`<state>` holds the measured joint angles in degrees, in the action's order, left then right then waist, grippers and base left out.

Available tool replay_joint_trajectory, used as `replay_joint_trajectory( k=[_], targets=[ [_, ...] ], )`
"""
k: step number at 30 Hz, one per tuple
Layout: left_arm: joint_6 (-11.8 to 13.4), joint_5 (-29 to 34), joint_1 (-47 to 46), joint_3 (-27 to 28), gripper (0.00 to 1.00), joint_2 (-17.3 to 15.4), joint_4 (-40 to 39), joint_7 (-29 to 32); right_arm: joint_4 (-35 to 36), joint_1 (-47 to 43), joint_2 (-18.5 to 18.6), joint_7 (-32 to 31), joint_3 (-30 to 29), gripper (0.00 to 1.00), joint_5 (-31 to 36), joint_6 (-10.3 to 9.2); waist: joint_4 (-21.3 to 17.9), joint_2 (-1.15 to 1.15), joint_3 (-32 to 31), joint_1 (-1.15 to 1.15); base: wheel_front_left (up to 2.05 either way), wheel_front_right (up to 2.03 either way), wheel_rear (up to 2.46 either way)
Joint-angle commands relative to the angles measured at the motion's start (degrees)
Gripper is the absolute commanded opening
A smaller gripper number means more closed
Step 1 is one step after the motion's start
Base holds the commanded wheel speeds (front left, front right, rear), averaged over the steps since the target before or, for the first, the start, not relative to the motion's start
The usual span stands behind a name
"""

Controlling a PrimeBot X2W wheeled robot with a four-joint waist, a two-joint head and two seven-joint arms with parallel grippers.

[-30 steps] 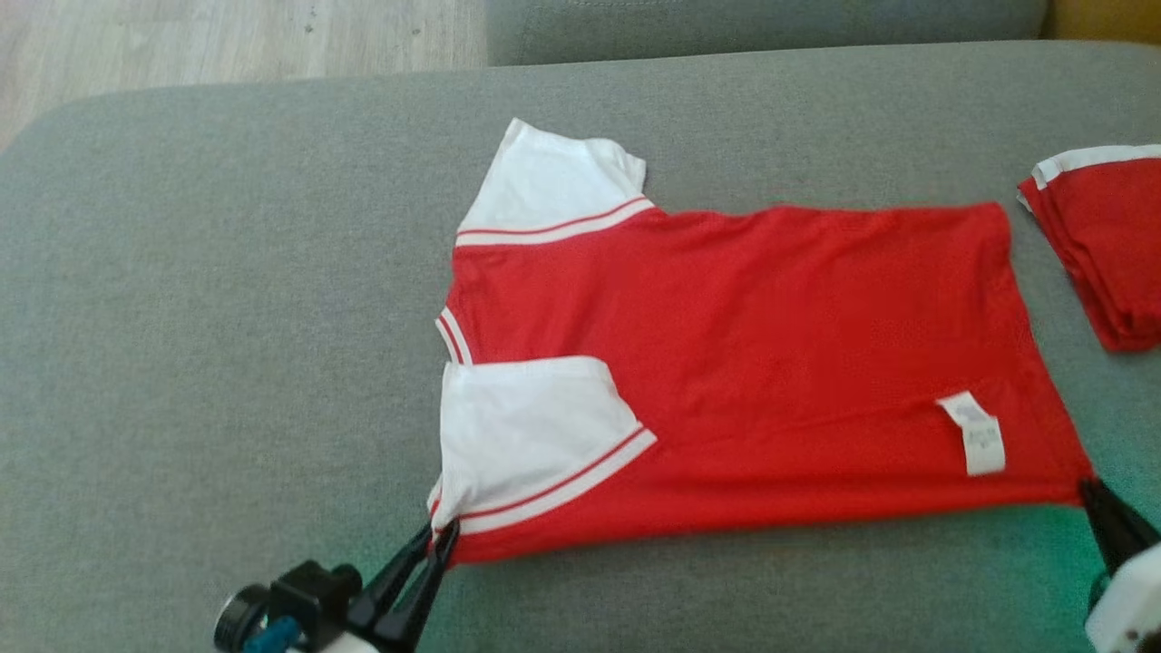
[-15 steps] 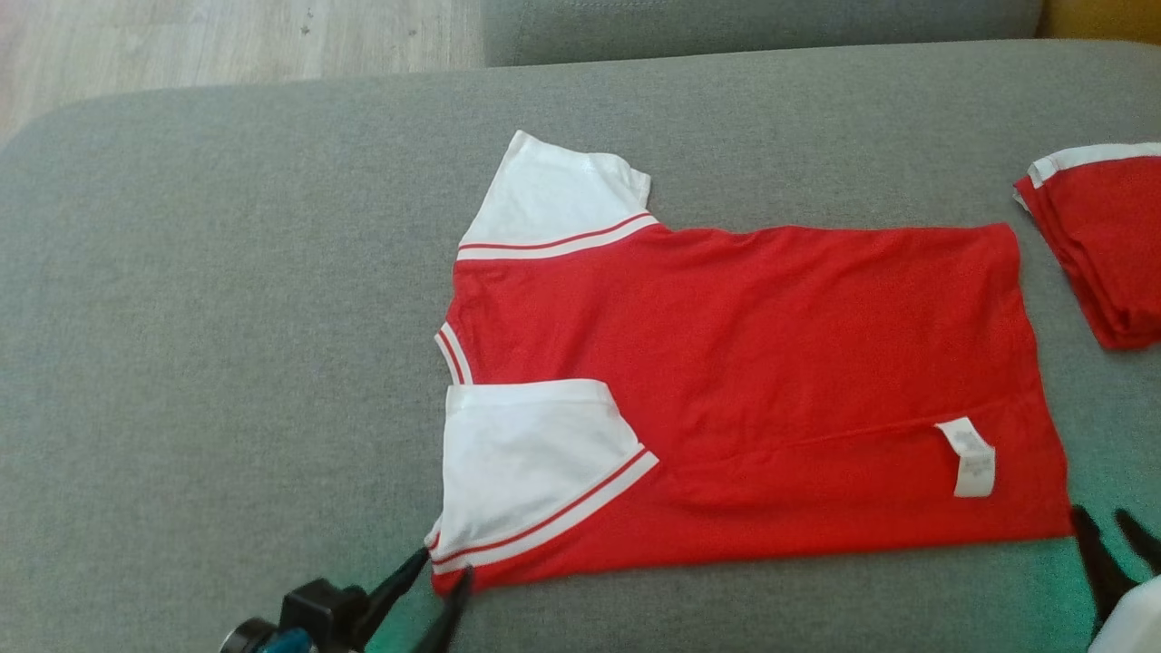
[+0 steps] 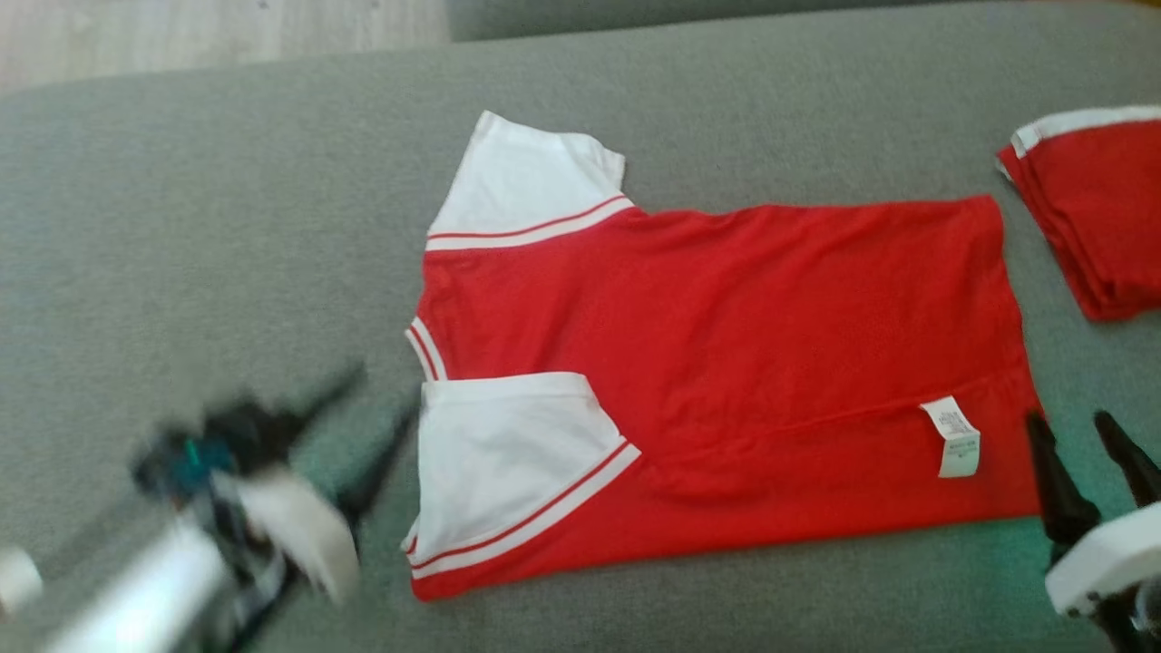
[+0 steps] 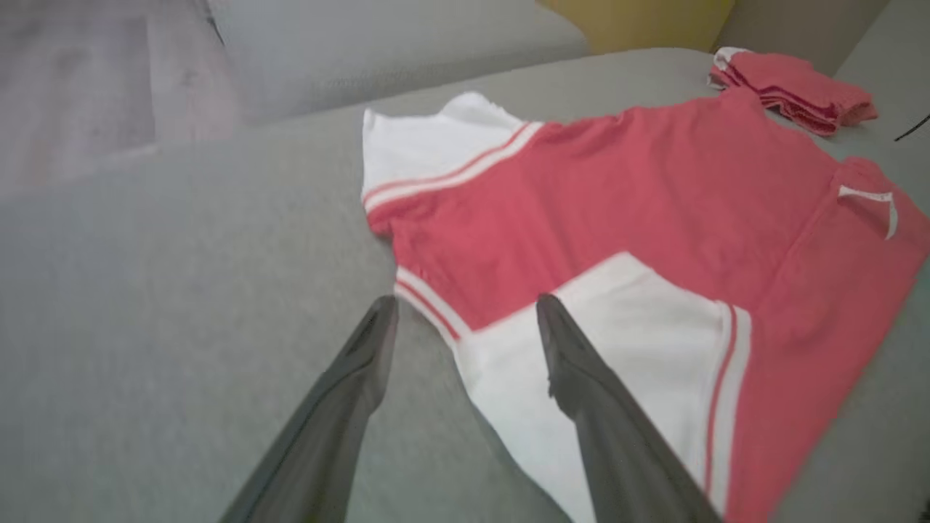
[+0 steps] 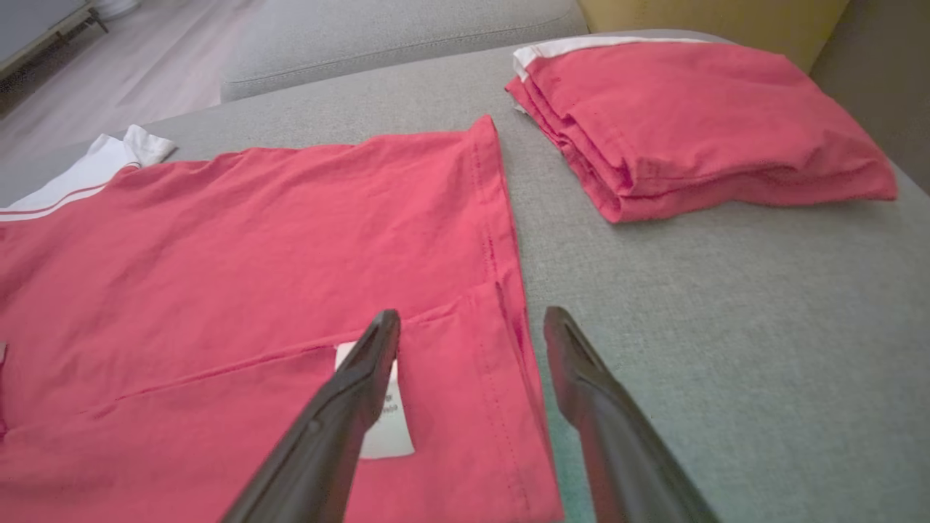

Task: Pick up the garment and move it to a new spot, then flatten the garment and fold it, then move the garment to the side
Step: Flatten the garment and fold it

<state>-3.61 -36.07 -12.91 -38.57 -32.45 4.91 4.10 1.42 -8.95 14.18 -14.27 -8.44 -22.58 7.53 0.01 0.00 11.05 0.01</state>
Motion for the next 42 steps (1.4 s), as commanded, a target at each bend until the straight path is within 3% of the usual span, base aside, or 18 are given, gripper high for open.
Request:
replay_joint_trajectory(
  k=[1, 8, 14, 28, 42],
  targets=[
    [-0.80, 0.08, -6.61, 3.53, 1.00, -2.81, -2.38, 1.78, 2.45, 2.35, 0.97, 0.57, 1.30, 1.00, 0.51, -0.04, -1.12, 0.00, 1.72, -0.01, 0.00, 0.00, 0.00],
    [-3.47, -4.30, -26.06, 4.38, 1.00, -5.42, -0.36, 13.49, 2.81, 5.73, 0.94, 1.15, 3.30, 1.00, 0.41, -0.04, -4.12, 0.00, 6.81, -0.01, 0.00, 0.00, 0.00],
    [-3.84, -9.63, -42.20, 3.01, 1.00, -4.61, 7.65, 21.74, 2.18, 8.70, 0.89, 2.34, 5.04, 1.00, 0.57, -0.04, -7.83, 0.00, 11.42, -0.01, 0.00, 0.00, 0.00],
    [-3.87, -19.26, -55.74, -3.03, 1.00, -3.53, 22.05, 39.61, 0.27, 12.84, 0.84, 4.68, 8.11, 1.00, 0.82, -0.04, -11.80, 0.00, 18.33, -0.01, 0.00, 0.00, 0.00],
    [-3.87, -17.13, -59.91, -6.38, 1.00, -5.28, 26.39, 37.92, -3.86, 16.28, 0.06, 7.28, 10.54, 1.00, -0.41, -0.04, -14.81, 0.00, 21.58, -0.01, 0.00, 0.00, 0.00]
  ],
)
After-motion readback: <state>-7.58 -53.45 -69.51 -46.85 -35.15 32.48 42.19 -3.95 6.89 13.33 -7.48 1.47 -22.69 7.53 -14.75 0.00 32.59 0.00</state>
